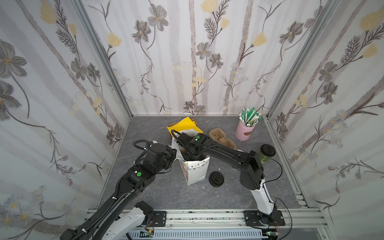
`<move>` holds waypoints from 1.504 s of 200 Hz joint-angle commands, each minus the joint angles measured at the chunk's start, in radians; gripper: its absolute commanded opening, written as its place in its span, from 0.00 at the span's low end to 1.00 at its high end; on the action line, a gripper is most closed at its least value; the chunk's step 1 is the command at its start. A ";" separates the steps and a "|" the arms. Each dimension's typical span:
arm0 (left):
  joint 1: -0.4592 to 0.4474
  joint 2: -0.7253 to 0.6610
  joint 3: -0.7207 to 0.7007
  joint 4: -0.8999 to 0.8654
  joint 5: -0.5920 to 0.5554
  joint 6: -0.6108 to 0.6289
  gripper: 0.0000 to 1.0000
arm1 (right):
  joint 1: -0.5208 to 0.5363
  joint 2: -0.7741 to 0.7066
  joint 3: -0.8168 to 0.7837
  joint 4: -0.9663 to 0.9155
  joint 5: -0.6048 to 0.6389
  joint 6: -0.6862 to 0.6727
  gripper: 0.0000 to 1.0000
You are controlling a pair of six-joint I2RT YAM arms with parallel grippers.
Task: Pack a coffee takeout order
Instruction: Place the coffee cup in the cup tray.
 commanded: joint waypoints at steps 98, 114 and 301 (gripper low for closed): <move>0.001 0.004 0.004 -0.009 0.010 -0.002 0.00 | -0.014 0.023 0.012 0.013 -0.053 0.040 0.22; -0.001 0.002 0.002 -0.009 0.004 -0.009 0.00 | -0.016 0.025 0.013 0.011 -0.051 0.039 0.22; -0.001 0.015 0.016 -0.009 -0.039 -0.003 0.00 | -0.008 -0.025 -0.172 0.104 -0.132 0.055 0.22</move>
